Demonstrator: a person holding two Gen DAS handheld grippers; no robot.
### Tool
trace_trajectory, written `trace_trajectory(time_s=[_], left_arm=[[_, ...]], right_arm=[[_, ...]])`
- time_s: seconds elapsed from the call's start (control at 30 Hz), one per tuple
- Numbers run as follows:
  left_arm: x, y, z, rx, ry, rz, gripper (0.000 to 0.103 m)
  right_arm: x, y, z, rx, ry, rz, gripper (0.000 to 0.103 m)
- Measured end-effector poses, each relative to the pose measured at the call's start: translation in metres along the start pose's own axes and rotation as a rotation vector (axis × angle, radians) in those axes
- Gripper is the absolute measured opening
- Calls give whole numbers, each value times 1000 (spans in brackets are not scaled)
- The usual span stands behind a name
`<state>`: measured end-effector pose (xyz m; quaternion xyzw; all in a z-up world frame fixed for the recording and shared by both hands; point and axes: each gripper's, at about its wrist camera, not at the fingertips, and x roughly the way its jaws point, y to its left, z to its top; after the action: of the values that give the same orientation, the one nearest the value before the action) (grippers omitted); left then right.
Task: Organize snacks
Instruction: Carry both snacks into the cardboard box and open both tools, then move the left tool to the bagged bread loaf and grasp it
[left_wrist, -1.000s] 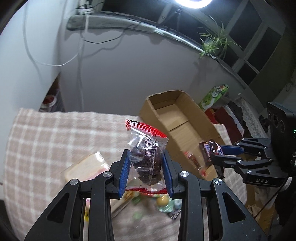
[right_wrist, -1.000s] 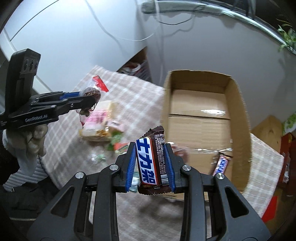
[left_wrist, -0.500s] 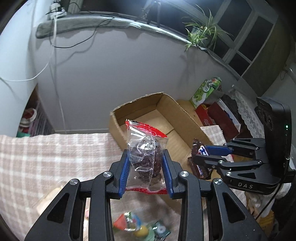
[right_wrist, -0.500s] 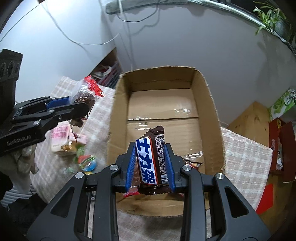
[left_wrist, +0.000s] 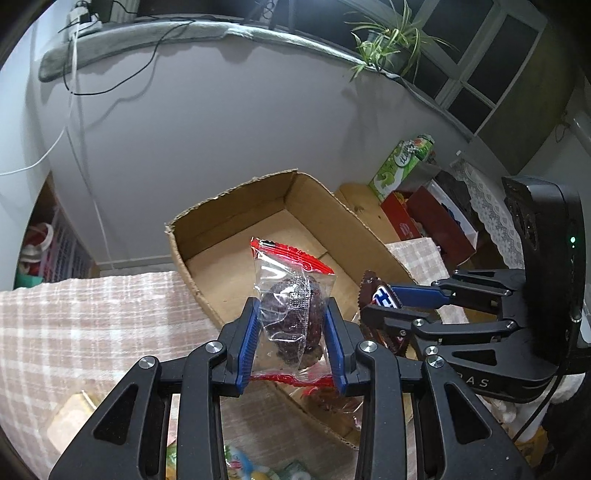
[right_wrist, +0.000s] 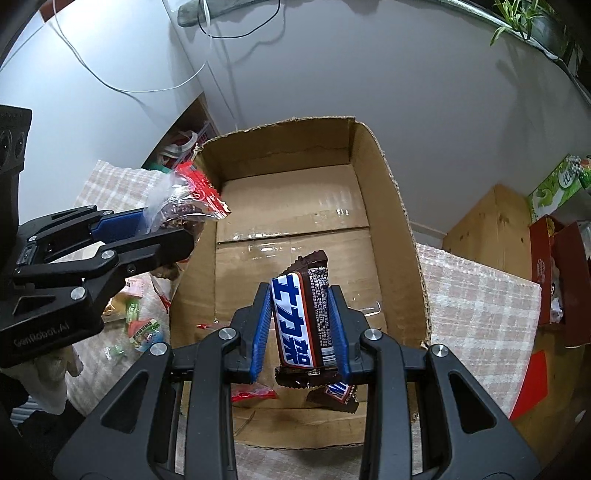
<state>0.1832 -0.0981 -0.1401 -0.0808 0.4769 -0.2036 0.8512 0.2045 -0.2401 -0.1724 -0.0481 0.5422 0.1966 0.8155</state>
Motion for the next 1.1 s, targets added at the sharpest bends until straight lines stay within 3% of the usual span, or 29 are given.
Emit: trace_trajectory(time_s=[0.17,0.3,0.87,0.93,1.03,1.1], left_arm=[[-1,-3,1,11,5,2,48],[-3,-3,0,8,4,0,48],[-33,17,-10,-28,-40,35,48],[-41,23,-12,-44,-49,39,48],[-55,35,-18,-73,-67,51,49],[-65,45,-23,-101,-77,59,58]], right_arm=[[-1,1,-2,-9,-4,-20,37],[-3,1,-3,-9,-10,-31,47],[-18,16,-6,-9,-32,0,50],[-21,24,-5,-16,-42,14,61],[-27,37,-4,-30,-59,46,64],[-29,47,-2,-37,-62,77,66]])
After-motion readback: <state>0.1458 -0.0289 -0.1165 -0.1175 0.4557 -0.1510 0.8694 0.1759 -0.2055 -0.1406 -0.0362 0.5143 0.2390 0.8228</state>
